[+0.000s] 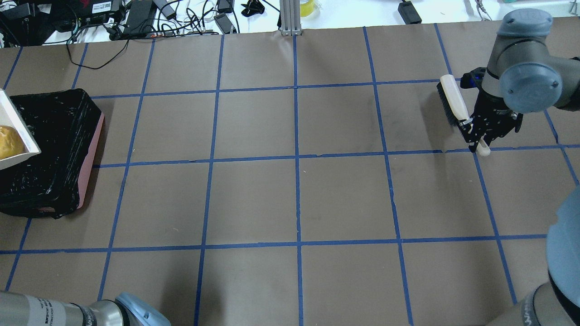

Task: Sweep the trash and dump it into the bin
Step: 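Tilt the dustpan over the black bin with the left gripper to dump trash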

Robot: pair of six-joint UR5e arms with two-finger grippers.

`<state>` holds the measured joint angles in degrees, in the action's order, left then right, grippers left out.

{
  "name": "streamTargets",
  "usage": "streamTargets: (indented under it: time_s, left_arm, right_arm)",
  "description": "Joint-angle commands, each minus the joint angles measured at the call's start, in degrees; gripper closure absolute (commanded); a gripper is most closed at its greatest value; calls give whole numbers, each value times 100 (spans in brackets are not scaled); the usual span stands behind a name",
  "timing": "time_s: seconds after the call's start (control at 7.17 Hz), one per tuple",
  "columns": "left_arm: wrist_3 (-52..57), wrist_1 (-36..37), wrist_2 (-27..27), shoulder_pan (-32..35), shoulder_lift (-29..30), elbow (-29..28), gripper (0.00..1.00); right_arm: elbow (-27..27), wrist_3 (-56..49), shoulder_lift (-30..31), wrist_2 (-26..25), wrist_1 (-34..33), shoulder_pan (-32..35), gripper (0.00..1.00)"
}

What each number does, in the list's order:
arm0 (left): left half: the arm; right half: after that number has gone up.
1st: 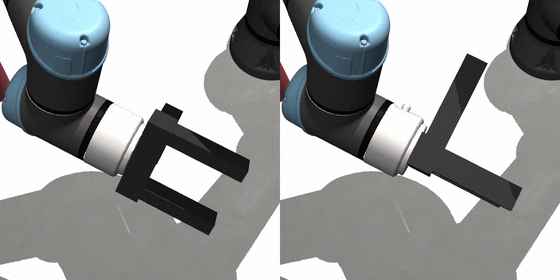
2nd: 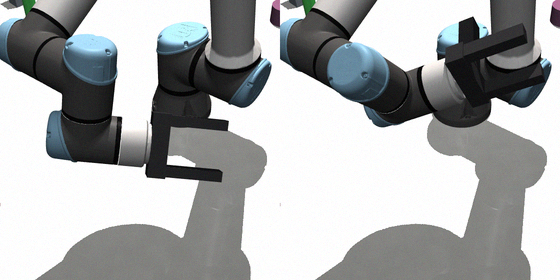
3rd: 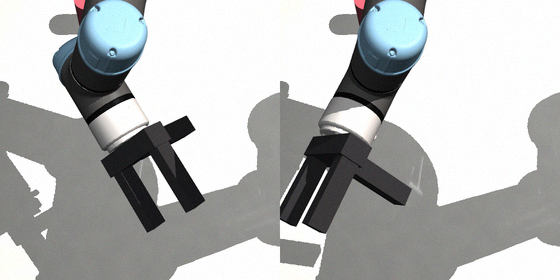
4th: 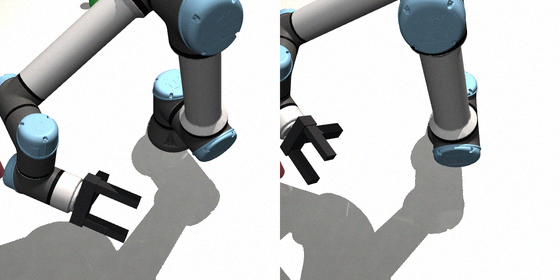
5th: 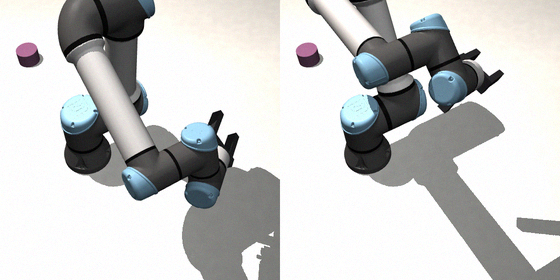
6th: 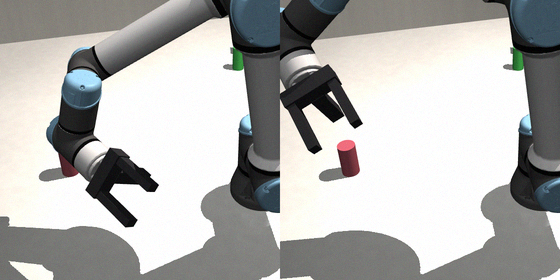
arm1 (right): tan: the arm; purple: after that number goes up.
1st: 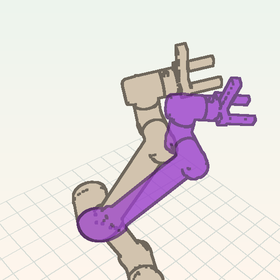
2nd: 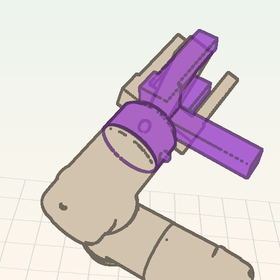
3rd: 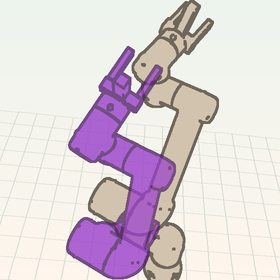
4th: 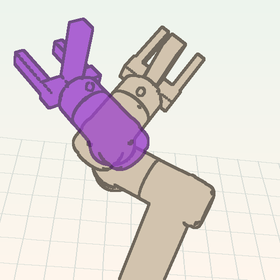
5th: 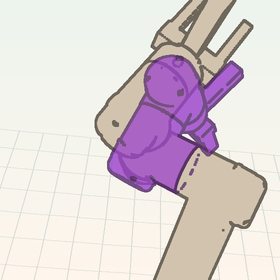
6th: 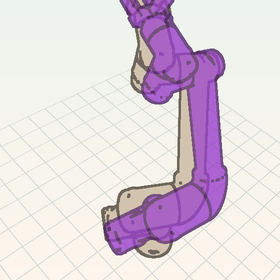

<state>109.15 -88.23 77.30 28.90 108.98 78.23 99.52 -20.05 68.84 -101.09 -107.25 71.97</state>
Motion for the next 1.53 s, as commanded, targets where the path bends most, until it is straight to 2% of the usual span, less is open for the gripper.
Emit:
streamTargets:
  time_s: [0.0,0.14,0.28,0.42,0.7,0.84,0.98,1.12,1.26,1.4]
  left_arm:
    - [9,8,144,-69,211,-394,100]
    - [96,17,502,-69,238,-596,100]
    - [254,269,784,-34,255,-659,100]
    - [395,672,1326,140,256,-651,100]
    - [440,929,3316,1165,247,-669,100]
    - [431,983,3701,1527,238,-686,100]
    - [457,1027,4522,1992,264,-643,100]
    - [684,1471,5296,2388,273,-512,100]
    - [869,1824,5374,2496,230,-328,100]
    - [984,1905,5200,2497,238,-370,100]
  right_arm:
    - [6,-95,-2,45,-6,-183,100]
    - [6,-52,-2,54,3,-193,100]
    - [23,-43,-28,63,11,-193,100]
    - [24,-8,-37,54,20,-193,100]
    - [24,132,-90,36,46,-193,100]
    - [24,81,-125,19,3,-193,100]
    - [24,63,-125,1,3,-193,79]
    - [24,36,-125,-8,3,-193,56]
    - [24,45,-125,1,3,-193,38]
    - [24,54,-125,10,3,-193,24]
